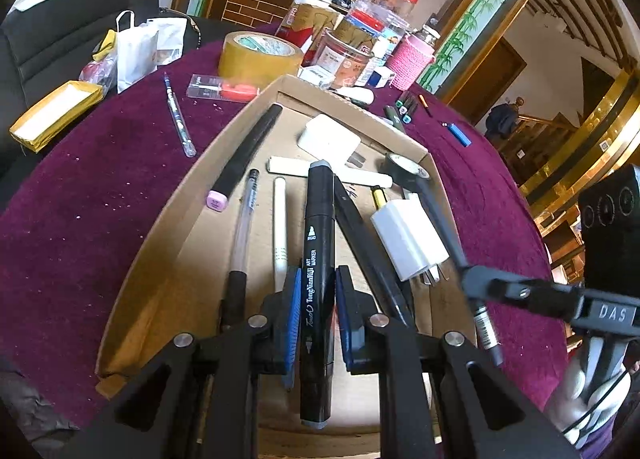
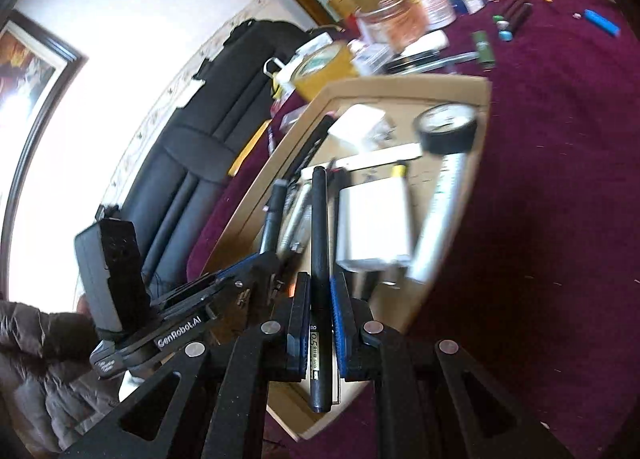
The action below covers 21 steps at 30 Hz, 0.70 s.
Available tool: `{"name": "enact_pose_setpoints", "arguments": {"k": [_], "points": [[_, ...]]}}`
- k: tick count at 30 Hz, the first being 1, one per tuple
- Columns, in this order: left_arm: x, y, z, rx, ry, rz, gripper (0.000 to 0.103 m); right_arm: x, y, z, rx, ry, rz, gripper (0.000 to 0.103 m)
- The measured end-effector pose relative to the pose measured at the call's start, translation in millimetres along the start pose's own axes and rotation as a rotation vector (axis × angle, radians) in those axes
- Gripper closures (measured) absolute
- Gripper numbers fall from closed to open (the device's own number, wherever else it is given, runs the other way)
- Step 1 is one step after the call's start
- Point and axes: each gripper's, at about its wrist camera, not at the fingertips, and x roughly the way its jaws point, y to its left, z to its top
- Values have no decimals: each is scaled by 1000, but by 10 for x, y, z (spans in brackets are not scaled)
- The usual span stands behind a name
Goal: Organize rigid objects
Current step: 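Release the black marker into the tray with left while right releases the black pen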
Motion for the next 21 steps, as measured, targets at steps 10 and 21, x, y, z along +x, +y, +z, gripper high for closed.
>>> {"name": "enact_pose_setpoints", "arguments": {"k": [10,21], "points": [[-173,65,-25,-24,-47,-29,54,533,199,128,-68,59,-111,91],[-490,-34,18,20,-216,130,21,230,432,-24,-195,-101,-256,46]]}}
